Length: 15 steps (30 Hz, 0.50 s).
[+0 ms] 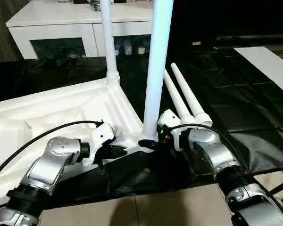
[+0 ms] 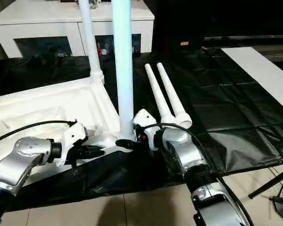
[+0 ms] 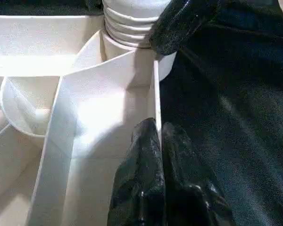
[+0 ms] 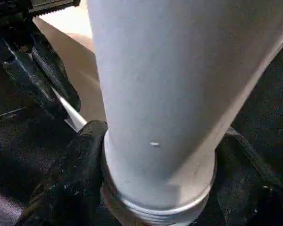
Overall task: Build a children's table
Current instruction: Rotate leg to tighten
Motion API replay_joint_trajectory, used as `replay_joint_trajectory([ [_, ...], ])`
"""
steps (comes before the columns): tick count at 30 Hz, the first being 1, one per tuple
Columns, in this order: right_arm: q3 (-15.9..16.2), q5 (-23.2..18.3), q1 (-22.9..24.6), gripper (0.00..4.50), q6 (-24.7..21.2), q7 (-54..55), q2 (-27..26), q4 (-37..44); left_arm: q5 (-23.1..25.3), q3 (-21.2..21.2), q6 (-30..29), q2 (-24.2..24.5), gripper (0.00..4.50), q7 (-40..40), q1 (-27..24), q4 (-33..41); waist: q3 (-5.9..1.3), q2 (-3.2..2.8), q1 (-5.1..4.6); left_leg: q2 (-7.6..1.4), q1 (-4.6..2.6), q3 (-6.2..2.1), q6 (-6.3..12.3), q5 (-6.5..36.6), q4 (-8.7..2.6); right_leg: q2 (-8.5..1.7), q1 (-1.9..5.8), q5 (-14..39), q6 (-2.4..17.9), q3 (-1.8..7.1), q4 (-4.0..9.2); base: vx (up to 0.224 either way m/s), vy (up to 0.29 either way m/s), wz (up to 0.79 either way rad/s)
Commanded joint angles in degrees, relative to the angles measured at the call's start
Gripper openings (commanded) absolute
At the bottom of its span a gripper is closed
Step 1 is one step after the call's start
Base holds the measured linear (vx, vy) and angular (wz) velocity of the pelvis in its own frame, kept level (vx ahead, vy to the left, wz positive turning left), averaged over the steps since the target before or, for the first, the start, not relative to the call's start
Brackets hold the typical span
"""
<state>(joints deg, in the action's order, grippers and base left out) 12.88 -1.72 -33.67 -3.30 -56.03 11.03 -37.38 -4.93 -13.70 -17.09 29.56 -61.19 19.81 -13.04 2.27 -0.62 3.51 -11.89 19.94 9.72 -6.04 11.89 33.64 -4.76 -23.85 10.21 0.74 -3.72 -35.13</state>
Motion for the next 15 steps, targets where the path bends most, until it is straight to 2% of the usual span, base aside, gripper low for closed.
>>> replay_joint_trajectory([
  [1, 1.5, 0.0, -0.4, 2.73, -0.4, -2.1, 0.0, -1.3, -0.3, -2.0, -0.6, 0.1, 0.0, -1.8, -1.1, 0.5, -3.23, 0.29, -0.04, -0.86, 0.25, 0.4, 4.02, 6.9, -3.75, -2.64, 3.47, 7.0, 14.0, 2.43, 3.3, 0.0, 0.0, 0.0],
  [5, 1.4, 1.5, -0.7, 2.72, 0.1, 0.4, -0.4, -3.5, 0.2, -1.8, -0.7, -0.3, 0.0, -0.8, -1.0, 0.0, -3.25, 0.26, -0.08, -0.86, 0.23, 0.39, 3.8, 7.0, -3.75, -2.64, 3.45, 7.1, 14.2, 2.4, 3.28, 0.0, 0.0, 0.0],
  [7, 0.0, 2.9, -1.4, 2.72, -0.5, 8.8, -2.6, -6.6, 1.9, -1.2, -1.5, -2.8, 0.0, 4.4, 0.5, -3.0, -3.15, 0.29, -0.17, -0.89, 0.24, 0.38, 3.52, 7.2, -3.84, -2.67, 3.39, 7.5, 14.0, 2.42, 3.37, 0.0, 0.0, 0.0],
  [9, -2.2, 3.1, -2.1, 2.71, -2.2, 17.9, -5.5, -9.1, 3.2, -0.3, -3.2, -6.0, 0.0, 10.4, 2.5, -6.1, -2.61, 0.25, -0.44, -0.75, 0.05, 0.38, 1.93, 10.6, -4.21, -2.63, 3.12, 13.2, 13.0, 2.45, 4.07, 0.0, 0.0, 0.0],
  [10, -3.1, 2.9, -2.3, 2.71, -3.0, 21.2, -6.7, -9.7, 3.4, 0.1, -4.1, -7.1, 0.0, 12.5, 3.2, -7.1, -2.23, 0.27, -0.56, -0.68, -0.67, 0.18, -0.15, 15.7, -4.51, -2.8, 2.8, 22.3, 10.4, 2.41, 4.98, 0.0, 0.0, 0.0],
  [11, -5.2, 2.2, -2.9, 2.7, -4.7, 27.5, -9.1, -10.8, 4.3, 1.0, -5.7, -9.5, 0.0, 17.4, 5.0, -9.4, -2.12, 0.22, -0.78, -0.68, -0.84, -0.08, -0.86, 18.0, -4.69, -2.9, 2.65, 26.3, 8.8, 2.39, 5.4, 0.0, 0.0, 0.0],
  [12, -5.2, 2.2, -2.9, 2.7, -4.7, 27.5, -9.1, -10.8, 4.3, 1.0, -5.7, -9.5, 0.0, 17.4, 5.0, -9.4, -2.22, 0.18, -0.65, -0.68, -1.05, -0.2, -1.07, 18.6, -4.78, -2.9, 2.65, 27.2, 8.1, 2.31, 5.6, 0.0, 0.0, 0.0],
  [15, -9.9, -0.4, -4.7, 2.7, -7.5, 40.1, -14.2, -14.1, 5.3, 3.9, -6.4, -15.0, 0.0, 28.9, 9.2, -15.1, -2.39, 0.41, -0.81, -0.43, -1.06, -0.17, -0.96, 18.7, -4.73, -2.7, 2.5, 27.0, 7.1, 2.33, 5.77, 0.0, 0.0, 0.0],
])
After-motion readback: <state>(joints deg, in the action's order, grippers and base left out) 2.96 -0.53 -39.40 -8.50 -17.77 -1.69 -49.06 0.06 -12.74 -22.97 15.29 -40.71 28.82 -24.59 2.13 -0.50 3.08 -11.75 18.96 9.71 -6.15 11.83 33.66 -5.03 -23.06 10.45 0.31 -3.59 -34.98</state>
